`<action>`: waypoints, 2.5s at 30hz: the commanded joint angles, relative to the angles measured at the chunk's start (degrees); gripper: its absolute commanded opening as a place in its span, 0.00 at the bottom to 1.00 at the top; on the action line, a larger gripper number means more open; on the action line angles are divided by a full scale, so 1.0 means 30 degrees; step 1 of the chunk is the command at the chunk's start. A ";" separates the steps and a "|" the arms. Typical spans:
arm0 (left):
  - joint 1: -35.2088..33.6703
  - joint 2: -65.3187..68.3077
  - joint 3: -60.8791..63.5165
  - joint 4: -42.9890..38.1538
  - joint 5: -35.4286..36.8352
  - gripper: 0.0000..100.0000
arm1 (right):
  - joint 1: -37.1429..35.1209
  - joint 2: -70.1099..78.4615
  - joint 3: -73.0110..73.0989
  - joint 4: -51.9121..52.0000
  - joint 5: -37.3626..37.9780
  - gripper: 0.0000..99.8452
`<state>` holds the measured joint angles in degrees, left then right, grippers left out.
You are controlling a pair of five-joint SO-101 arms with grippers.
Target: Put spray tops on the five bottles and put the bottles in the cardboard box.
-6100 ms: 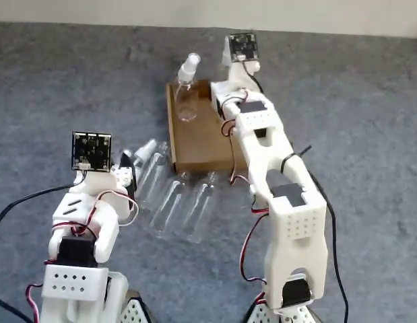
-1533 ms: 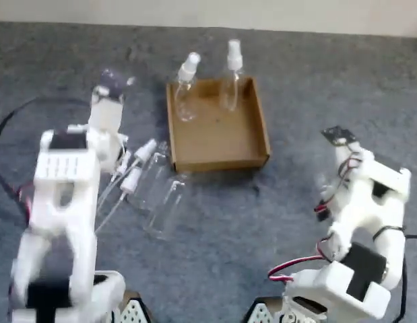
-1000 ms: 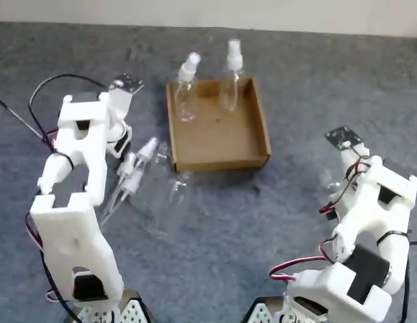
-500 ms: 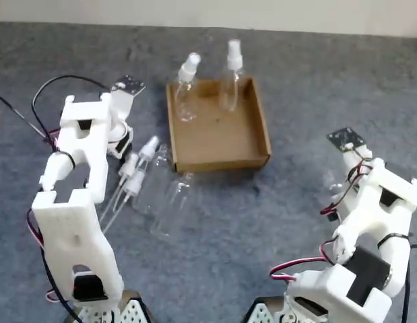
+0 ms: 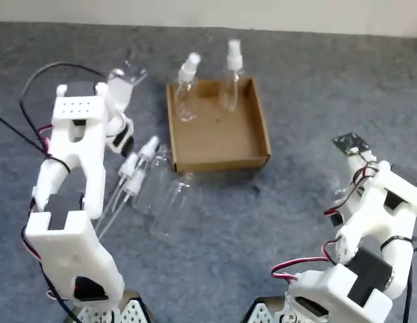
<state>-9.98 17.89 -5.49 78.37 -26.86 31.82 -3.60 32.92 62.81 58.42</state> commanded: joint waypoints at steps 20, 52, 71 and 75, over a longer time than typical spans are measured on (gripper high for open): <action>0.0278 -0.0952 0.5231 -0.6799 -0.0821 0.06 | 0.0396 -0.0132 -0.2505 0.3121 -0.1465 0.16; 0.1714 -1.4315 0.8484 -0.0264 0.4161 0.00 | -0.1392 0.0044 -0.6081 0.4703 -0.7473 0.27; 0.2711 -1.6718 1.1648 -0.1348 0.4659 0.00 | -0.0425 0.3883 -0.6813 0.4000 -0.7414 0.27; 0.2769 -1.6718 1.1648 -0.1348 0.4659 0.00 | -0.0103 0.4088 -0.7311 0.4000 -0.7473 0.22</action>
<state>-2.51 -30.46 29.76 75.21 -13.41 30.42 9.23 14.64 75.38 36.53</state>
